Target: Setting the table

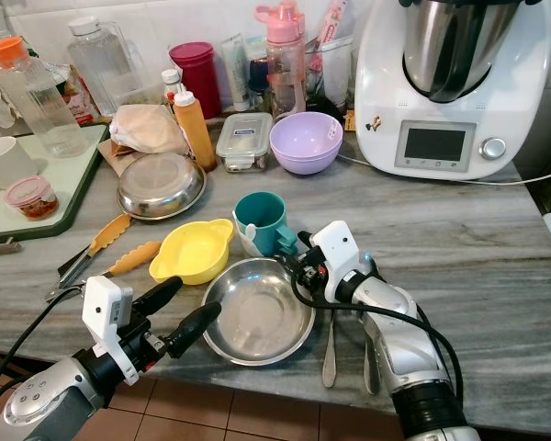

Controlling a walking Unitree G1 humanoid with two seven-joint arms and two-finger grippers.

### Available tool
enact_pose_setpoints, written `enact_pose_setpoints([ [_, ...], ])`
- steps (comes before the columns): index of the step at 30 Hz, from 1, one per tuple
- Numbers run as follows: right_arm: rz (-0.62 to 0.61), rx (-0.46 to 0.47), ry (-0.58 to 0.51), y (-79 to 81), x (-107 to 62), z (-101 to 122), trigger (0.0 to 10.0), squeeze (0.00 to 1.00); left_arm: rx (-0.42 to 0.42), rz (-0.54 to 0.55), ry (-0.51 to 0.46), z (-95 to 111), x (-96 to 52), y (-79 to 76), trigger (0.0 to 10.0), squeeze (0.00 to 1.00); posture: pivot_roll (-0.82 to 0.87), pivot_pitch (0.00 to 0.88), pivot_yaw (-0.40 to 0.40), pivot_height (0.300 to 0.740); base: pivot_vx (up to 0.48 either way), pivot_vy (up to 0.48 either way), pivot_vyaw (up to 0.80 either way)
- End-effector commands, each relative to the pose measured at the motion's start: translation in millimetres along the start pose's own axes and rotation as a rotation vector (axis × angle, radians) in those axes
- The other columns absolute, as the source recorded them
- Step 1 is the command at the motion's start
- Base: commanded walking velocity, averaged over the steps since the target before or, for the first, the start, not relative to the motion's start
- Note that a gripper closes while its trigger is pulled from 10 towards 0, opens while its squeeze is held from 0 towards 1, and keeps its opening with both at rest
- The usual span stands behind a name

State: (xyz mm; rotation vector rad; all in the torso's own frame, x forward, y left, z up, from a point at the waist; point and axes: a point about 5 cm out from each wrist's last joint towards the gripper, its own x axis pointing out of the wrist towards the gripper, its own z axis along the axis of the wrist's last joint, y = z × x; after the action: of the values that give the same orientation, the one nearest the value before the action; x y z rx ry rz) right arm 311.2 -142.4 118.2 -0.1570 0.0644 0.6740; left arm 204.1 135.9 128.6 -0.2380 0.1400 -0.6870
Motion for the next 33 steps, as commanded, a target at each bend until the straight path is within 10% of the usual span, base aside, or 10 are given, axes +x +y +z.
enact_pose_setpoints([
  [1,-0.006,-0.037,-0.046,0.7,-0.7,10,10.0,1.00,0.007,0.003,0.013,-1,-0.7,2.4,10.0,0.00,-0.11,0.050,0.121,0.740,0.000,0.000,0.00],
  [20,-0.135,-0.145,-0.267,21.6,-0.9,49,10.0,1.00,0.022,0.206,-0.052,-9,-3.6,32.5,10.0,0.00,-0.10,0.007,0.102,0.740,0.000,0.000,0.00],
  [33,-0.340,-0.162,-0.283,-0.9,-15.1,54,10.0,1.00,0.099,0.449,-0.186,10,-4.6,46.8,10.0,0.00,-0.10,0.000,0.071,0.740,0.000,0.000,0.00],
])
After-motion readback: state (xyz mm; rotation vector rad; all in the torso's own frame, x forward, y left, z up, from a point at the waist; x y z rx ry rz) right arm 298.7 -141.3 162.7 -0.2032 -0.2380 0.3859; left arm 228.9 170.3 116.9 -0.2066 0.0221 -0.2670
